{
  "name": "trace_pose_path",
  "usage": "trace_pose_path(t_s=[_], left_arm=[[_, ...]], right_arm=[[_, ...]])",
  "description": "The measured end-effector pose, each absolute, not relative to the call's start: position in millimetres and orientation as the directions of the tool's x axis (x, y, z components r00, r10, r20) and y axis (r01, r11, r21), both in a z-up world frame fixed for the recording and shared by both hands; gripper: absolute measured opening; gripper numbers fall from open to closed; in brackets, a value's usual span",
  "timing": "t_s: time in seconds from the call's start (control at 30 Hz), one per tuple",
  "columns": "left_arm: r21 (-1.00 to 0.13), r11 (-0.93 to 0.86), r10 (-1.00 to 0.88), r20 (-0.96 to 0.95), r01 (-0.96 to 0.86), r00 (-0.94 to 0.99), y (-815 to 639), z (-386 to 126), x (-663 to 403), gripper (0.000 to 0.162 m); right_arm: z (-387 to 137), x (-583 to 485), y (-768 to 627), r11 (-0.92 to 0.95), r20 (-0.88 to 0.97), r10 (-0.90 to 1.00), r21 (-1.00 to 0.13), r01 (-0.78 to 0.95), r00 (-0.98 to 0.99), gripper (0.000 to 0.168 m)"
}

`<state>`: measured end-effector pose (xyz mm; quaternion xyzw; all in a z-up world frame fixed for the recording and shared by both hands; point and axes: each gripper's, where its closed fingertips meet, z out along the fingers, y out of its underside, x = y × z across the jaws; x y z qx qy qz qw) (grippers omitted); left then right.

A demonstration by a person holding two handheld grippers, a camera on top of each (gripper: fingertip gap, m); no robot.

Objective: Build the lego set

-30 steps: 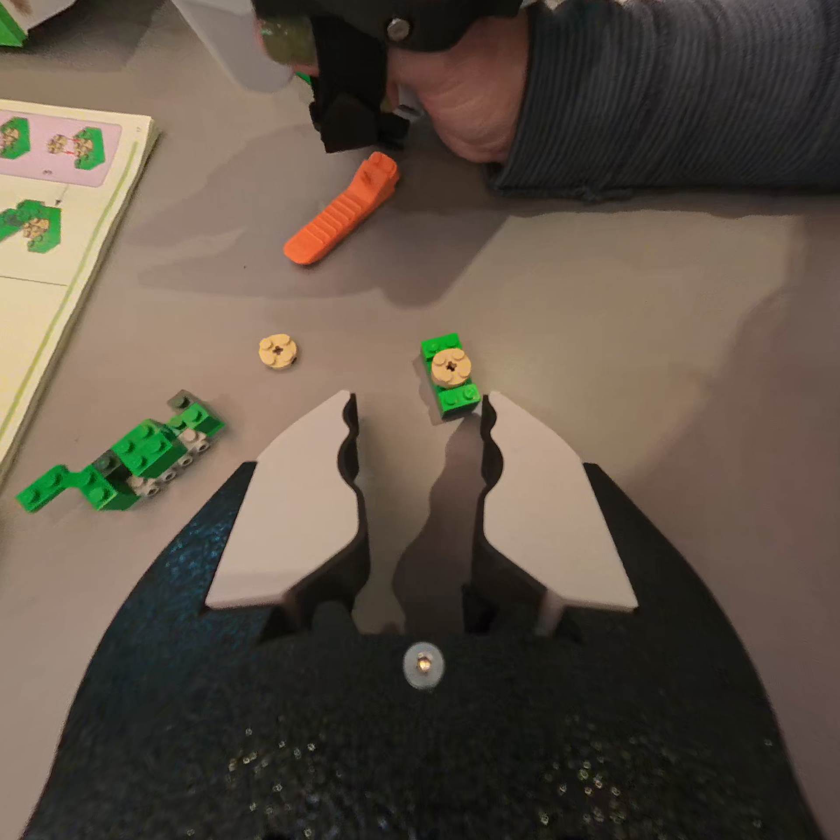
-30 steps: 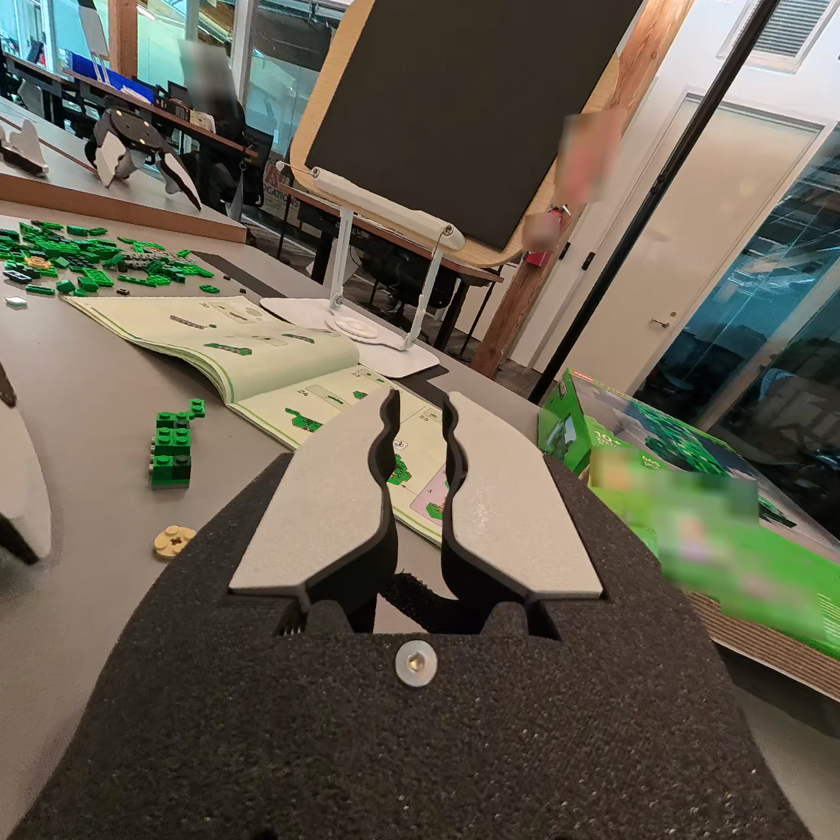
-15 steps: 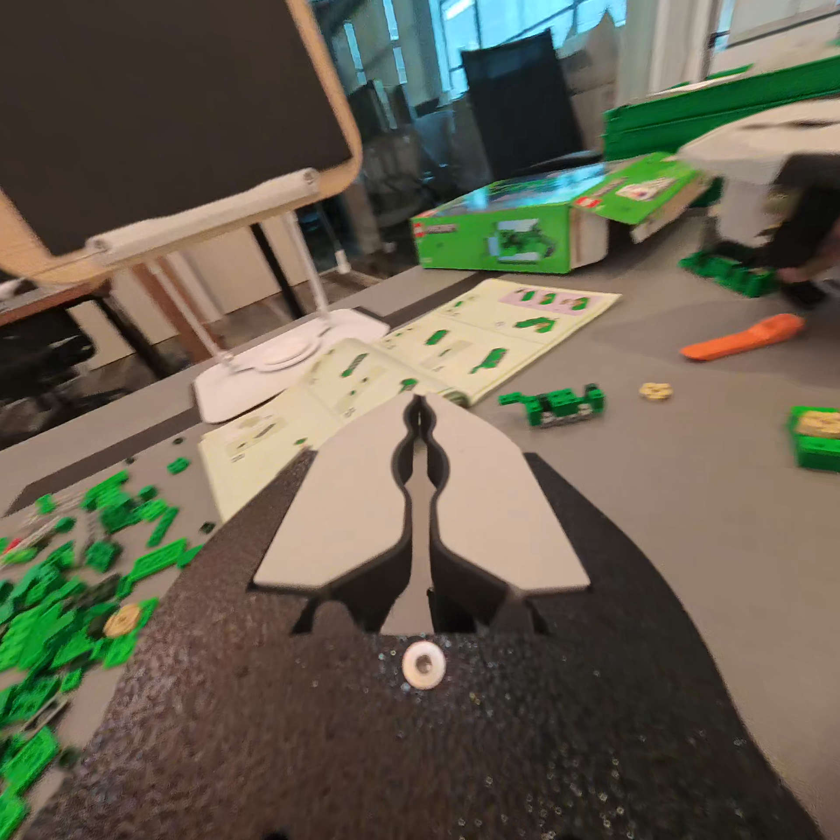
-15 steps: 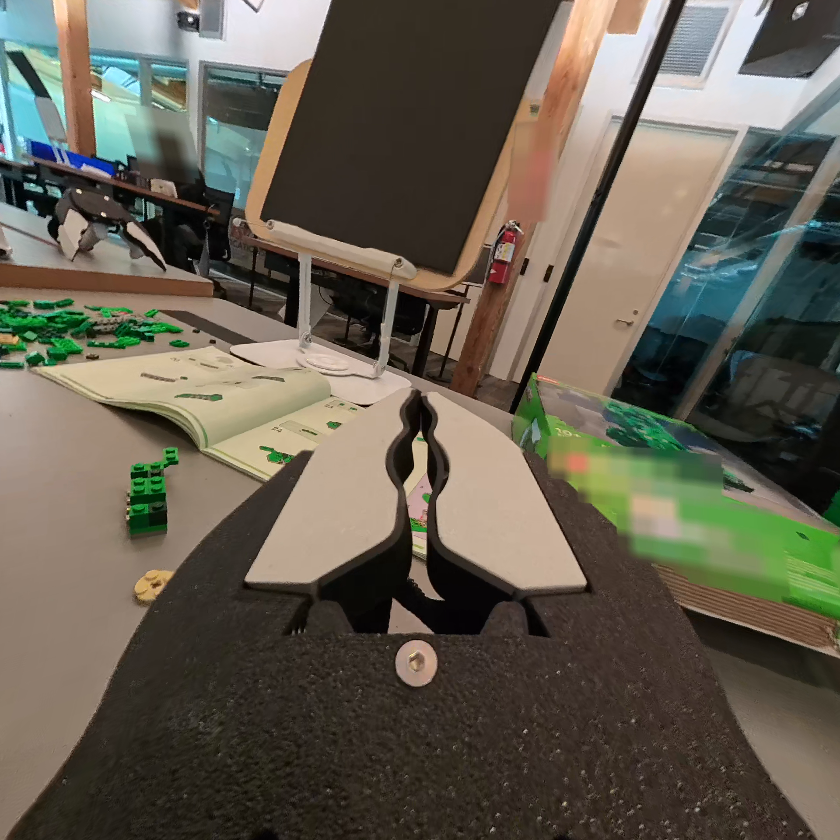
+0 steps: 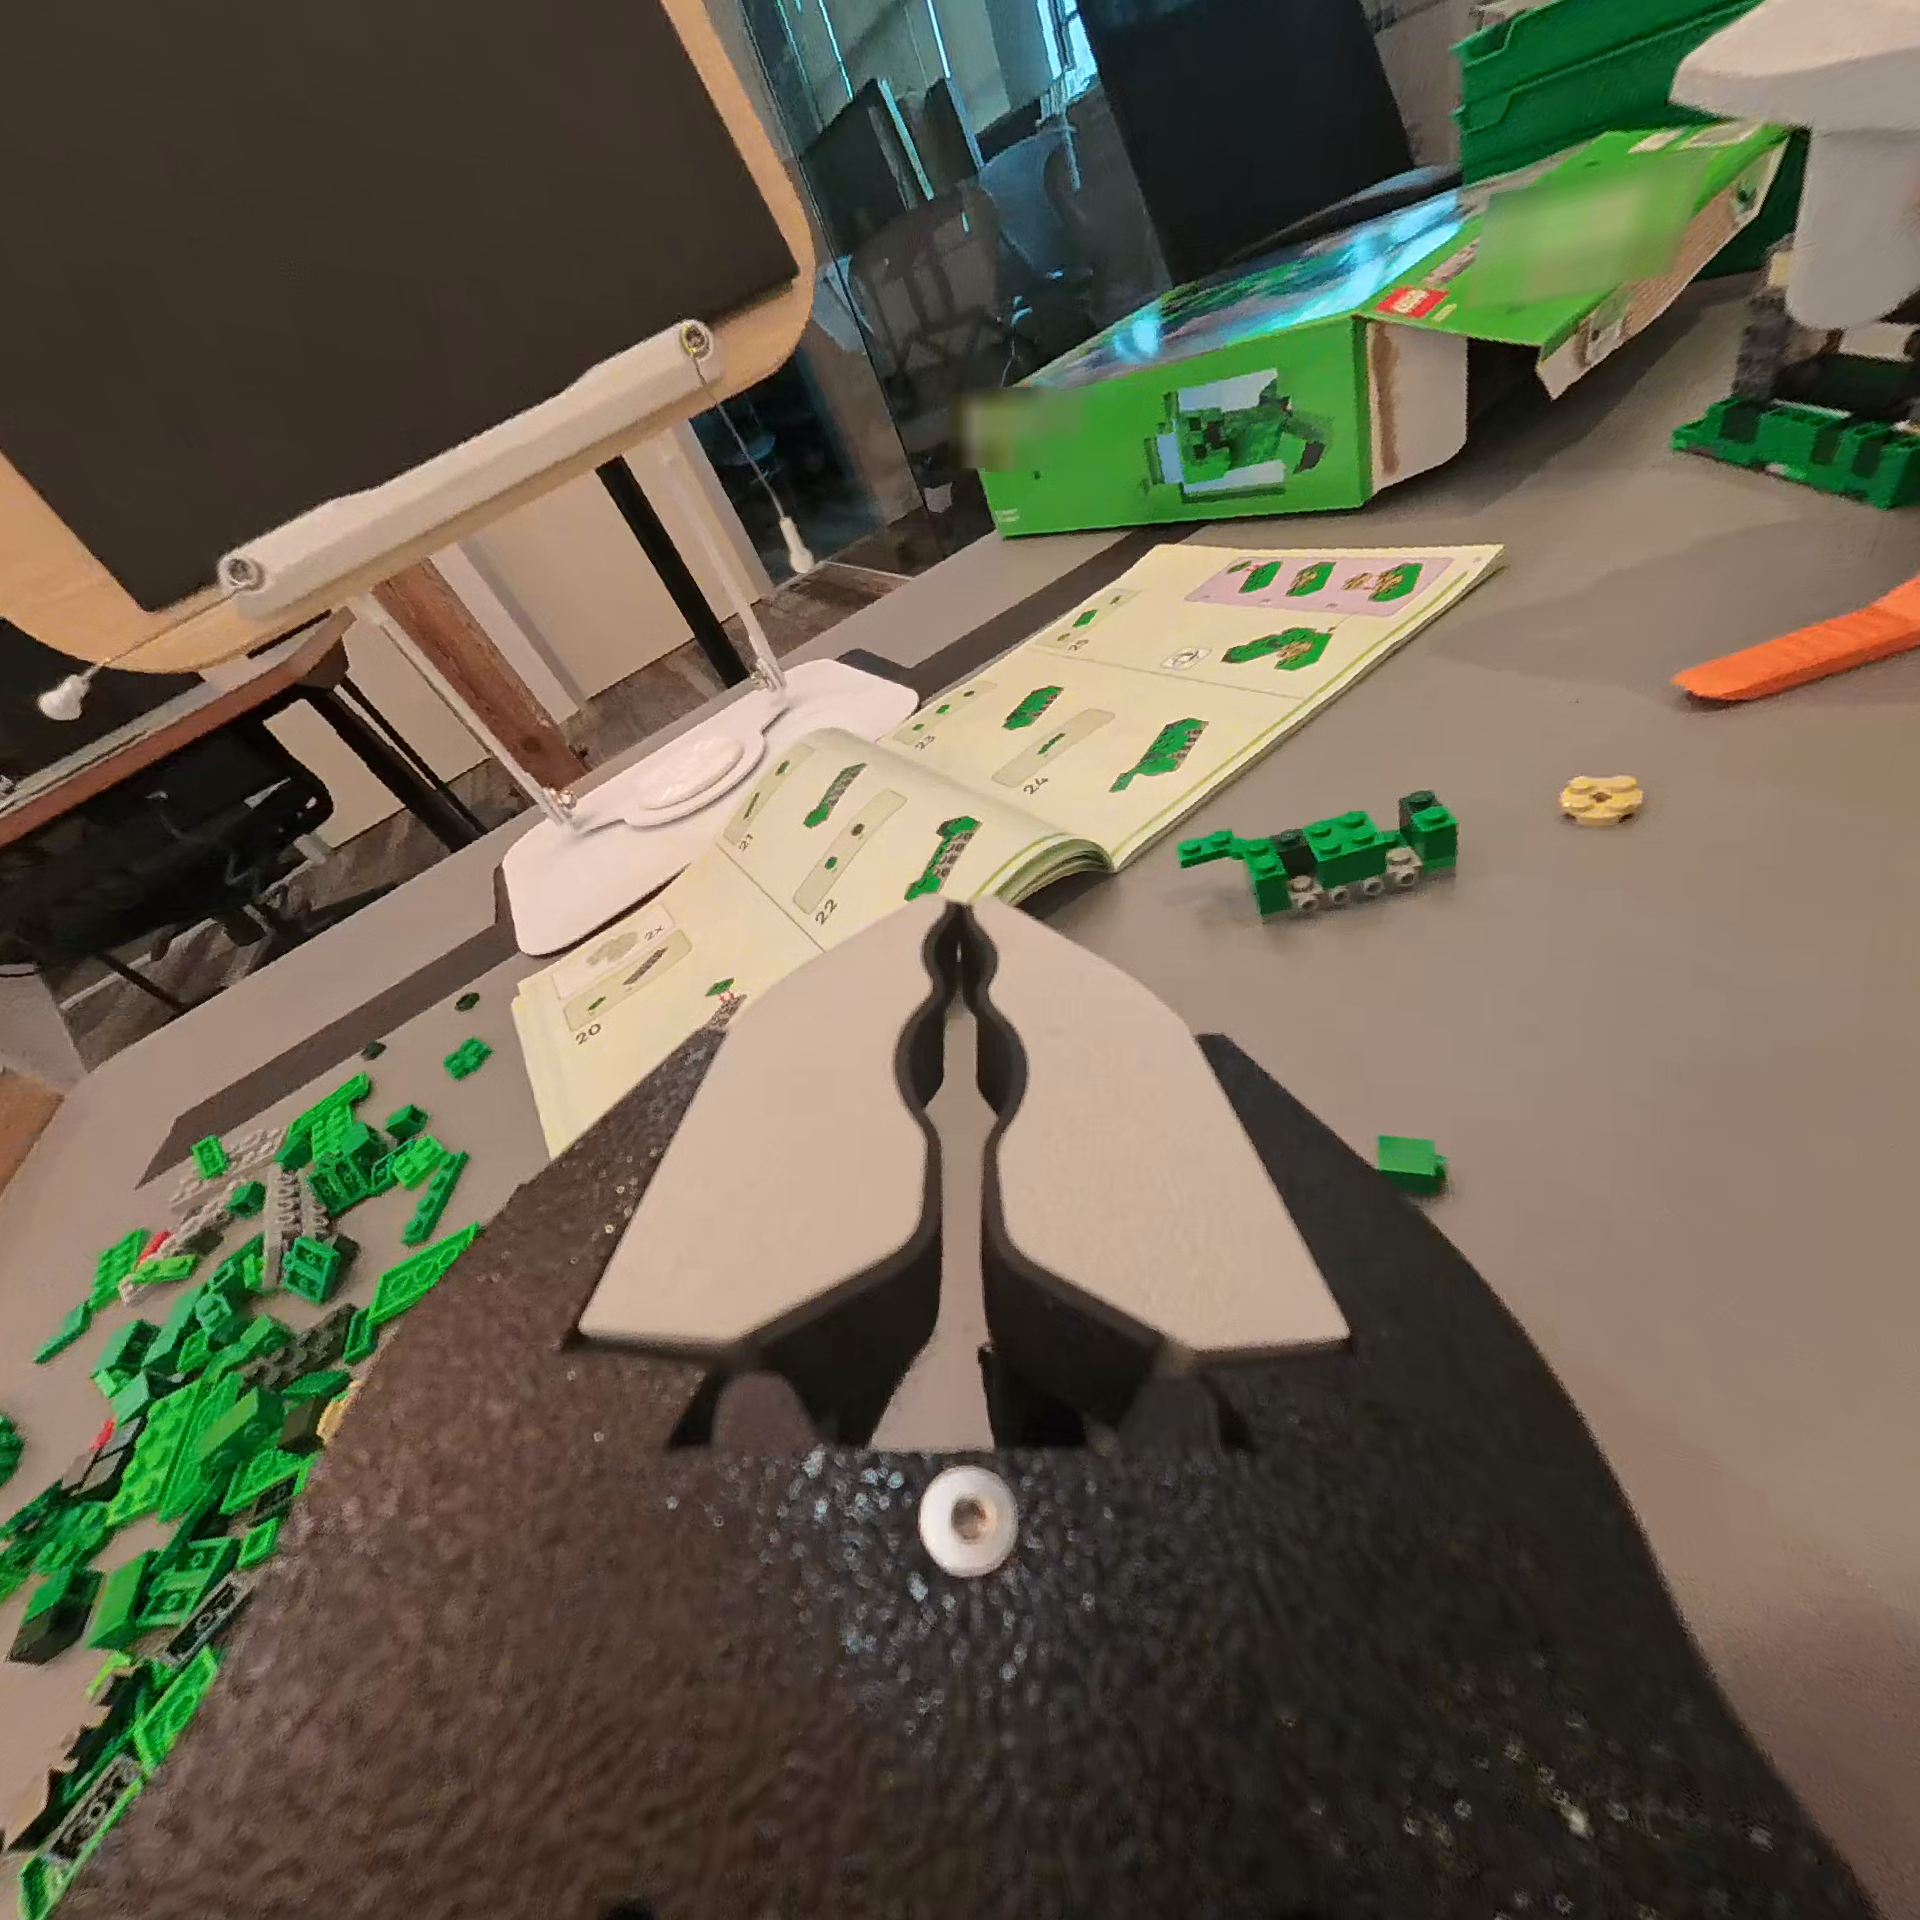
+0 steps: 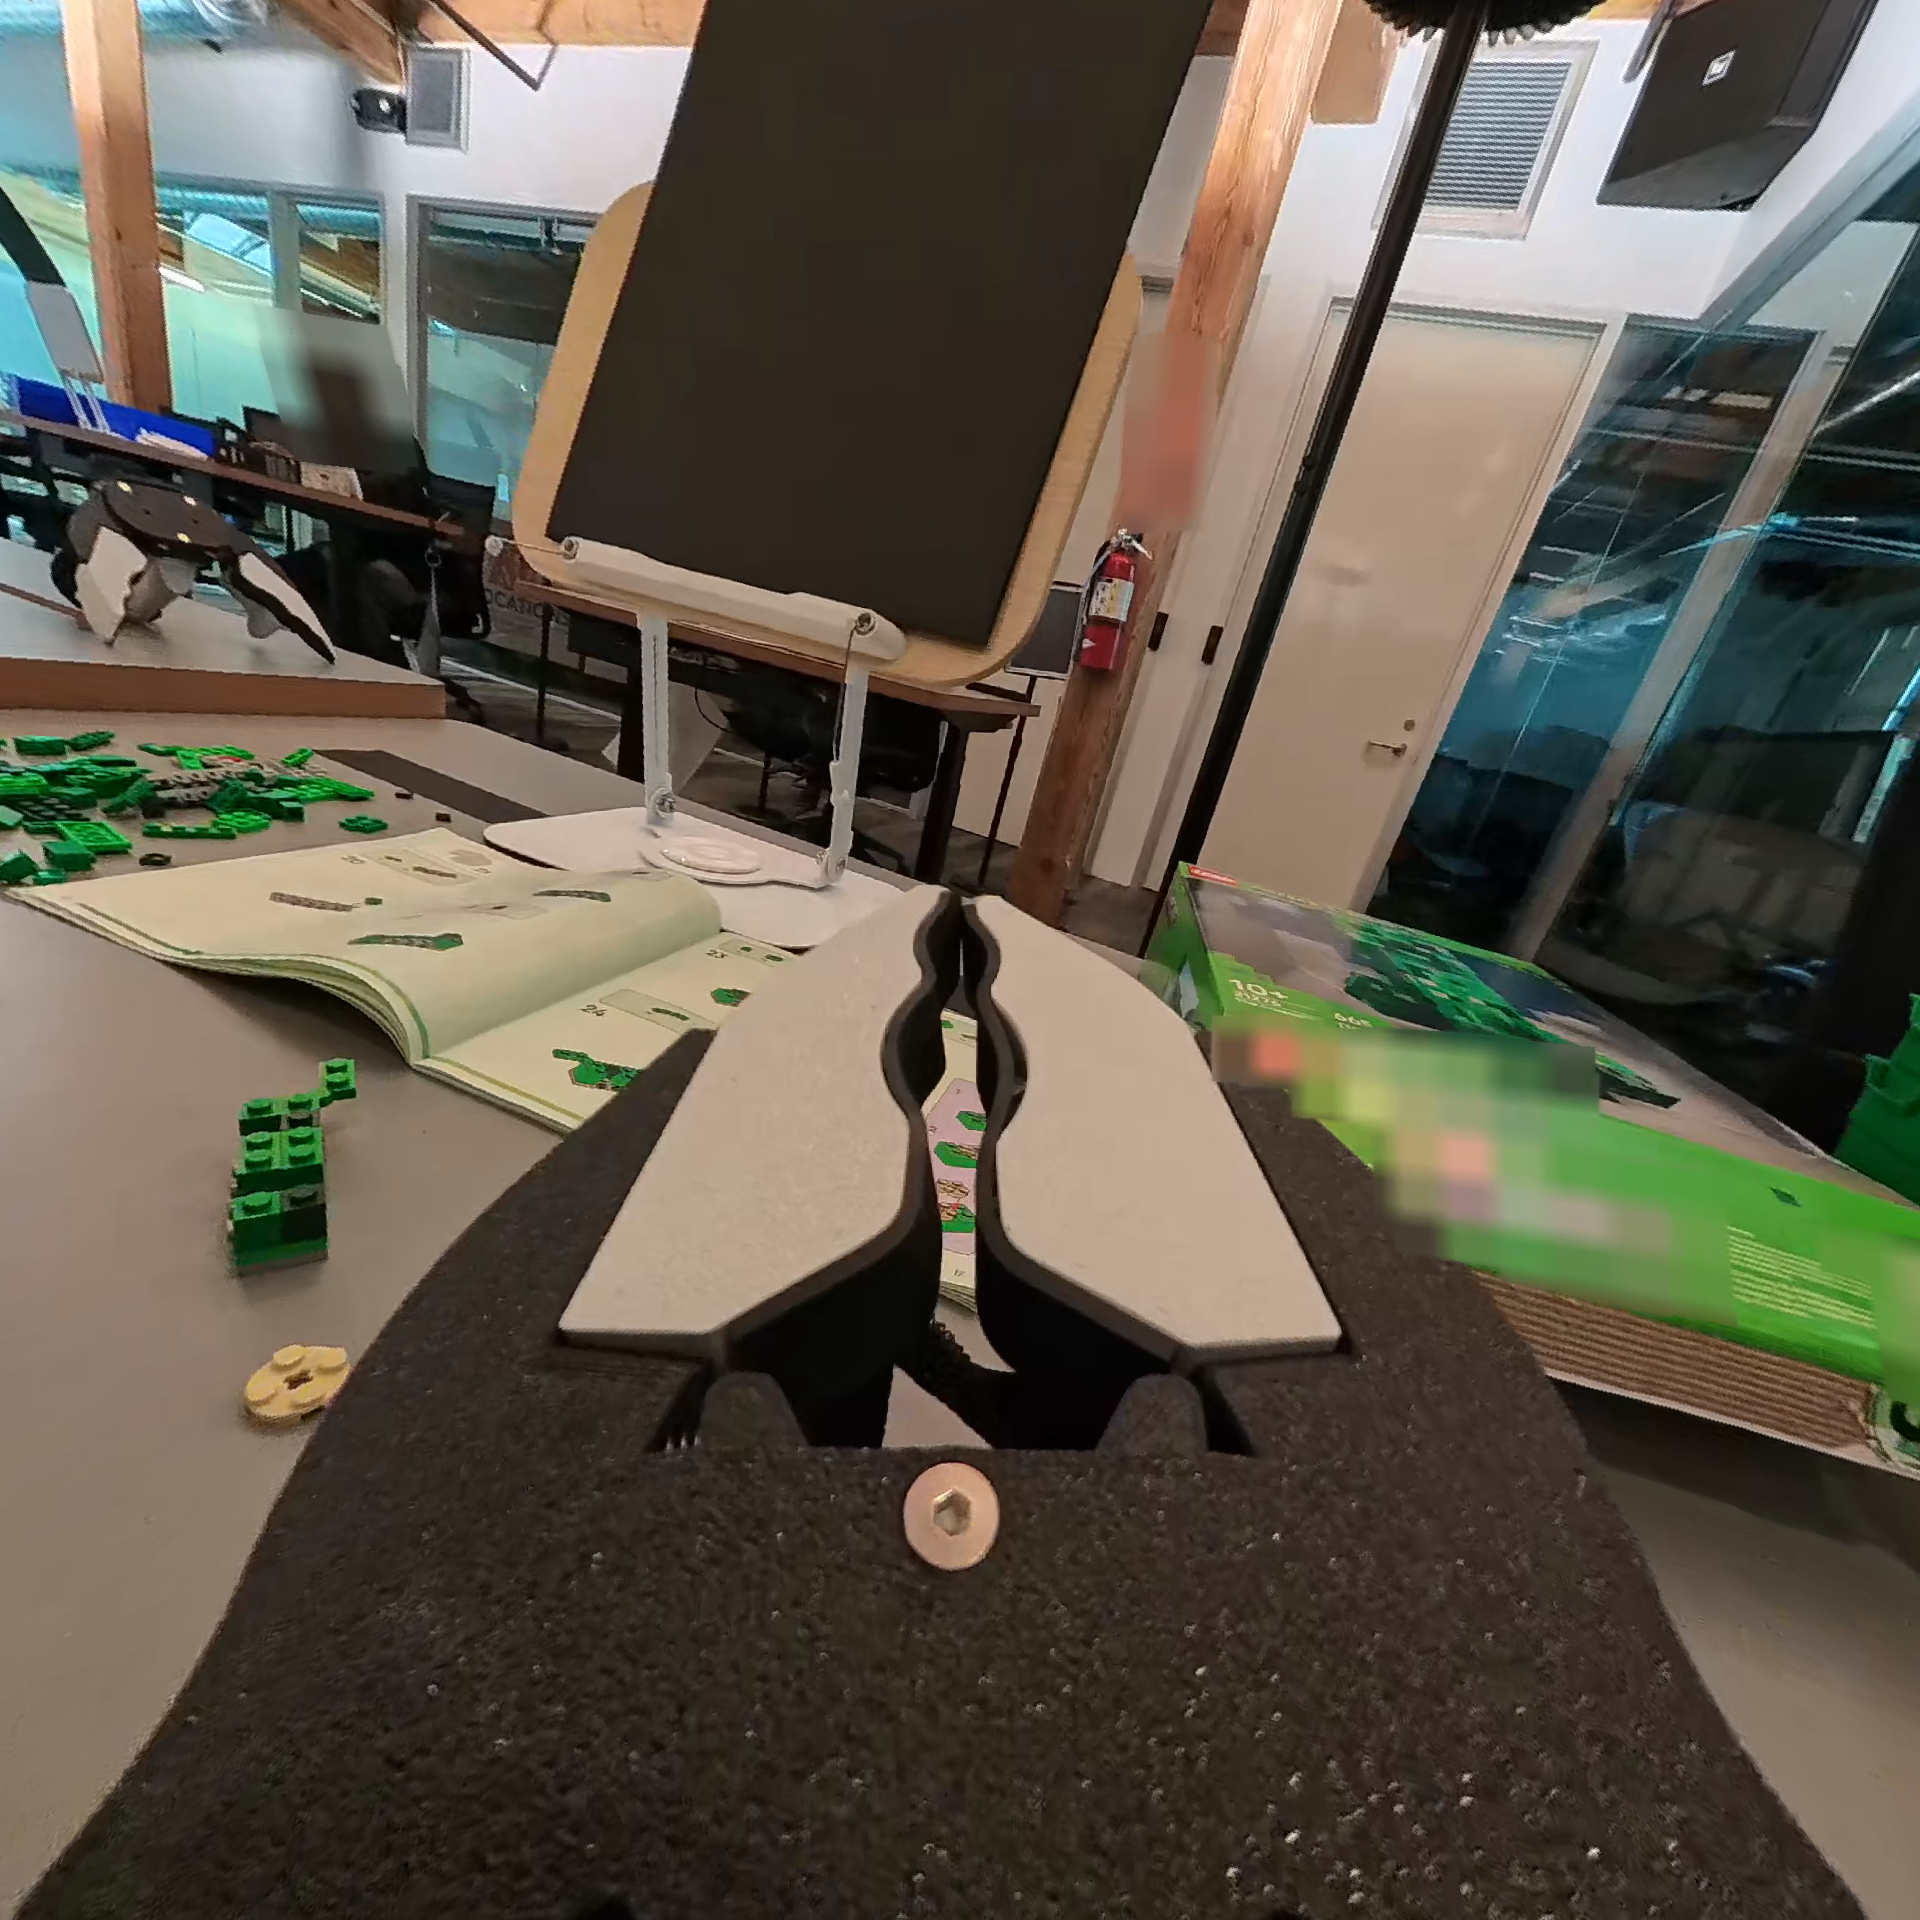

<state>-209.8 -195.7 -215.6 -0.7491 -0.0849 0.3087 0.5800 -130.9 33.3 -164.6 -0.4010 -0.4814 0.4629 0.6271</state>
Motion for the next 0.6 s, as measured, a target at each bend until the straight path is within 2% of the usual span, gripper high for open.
trace_pose_path(t_s=[0.23,0.6], left_arm=[[-0.908,-0.331,0.46,-0.391,-0.255,0.797,-190.6,-217.5,-205.5,0.0],[-0.907,-0.334,0.432,-0.39,-0.257,0.813,-188.0,-219.7,-202.2,0.0]], right_arm=[[-162.5,-128.3,40.3,0.207,0.184,0.975,-0.955,-0.212,0.122,0.0],[-162.1,-128.2,34.1,0.233,0.214,0.971,-0.948,-0.219,0.106,0.0]])
